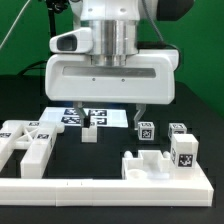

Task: Assemble chair

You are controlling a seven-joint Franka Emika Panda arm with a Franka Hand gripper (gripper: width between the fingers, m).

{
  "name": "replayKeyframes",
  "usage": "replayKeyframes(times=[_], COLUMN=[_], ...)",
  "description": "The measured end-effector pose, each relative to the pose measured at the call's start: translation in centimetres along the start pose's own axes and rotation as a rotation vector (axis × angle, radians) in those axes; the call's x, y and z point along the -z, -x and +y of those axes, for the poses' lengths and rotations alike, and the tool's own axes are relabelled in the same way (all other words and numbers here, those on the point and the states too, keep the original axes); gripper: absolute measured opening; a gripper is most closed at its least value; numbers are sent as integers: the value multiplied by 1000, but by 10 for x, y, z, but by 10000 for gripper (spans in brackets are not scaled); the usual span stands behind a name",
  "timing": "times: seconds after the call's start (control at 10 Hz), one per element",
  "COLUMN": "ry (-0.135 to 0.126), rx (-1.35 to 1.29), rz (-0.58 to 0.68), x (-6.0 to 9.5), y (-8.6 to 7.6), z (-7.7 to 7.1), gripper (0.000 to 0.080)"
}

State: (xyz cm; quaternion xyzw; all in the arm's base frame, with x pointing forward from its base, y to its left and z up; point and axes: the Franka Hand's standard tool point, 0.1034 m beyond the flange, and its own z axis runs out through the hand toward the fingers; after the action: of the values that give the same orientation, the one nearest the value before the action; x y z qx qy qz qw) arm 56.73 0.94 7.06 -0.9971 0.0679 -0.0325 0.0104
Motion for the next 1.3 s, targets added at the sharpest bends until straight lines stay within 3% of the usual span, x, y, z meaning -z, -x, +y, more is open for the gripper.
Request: replayKeyframes(times=[0.2,0.3,0.6,0.8,1.0,1.2,1.3], ry=[43,52,45,31,61,97,106], rx=[183,198,190,171,160,133,125], rz=[-32,-47,-94,-307,-566,-758,-776], x=[0,-3,-3,-3,-1,-6,-9], y=[13,20,22,33,47,50,50], z=[13,15,13,15,32,34,33], gripper=[649,649,649,649,649,649,649])
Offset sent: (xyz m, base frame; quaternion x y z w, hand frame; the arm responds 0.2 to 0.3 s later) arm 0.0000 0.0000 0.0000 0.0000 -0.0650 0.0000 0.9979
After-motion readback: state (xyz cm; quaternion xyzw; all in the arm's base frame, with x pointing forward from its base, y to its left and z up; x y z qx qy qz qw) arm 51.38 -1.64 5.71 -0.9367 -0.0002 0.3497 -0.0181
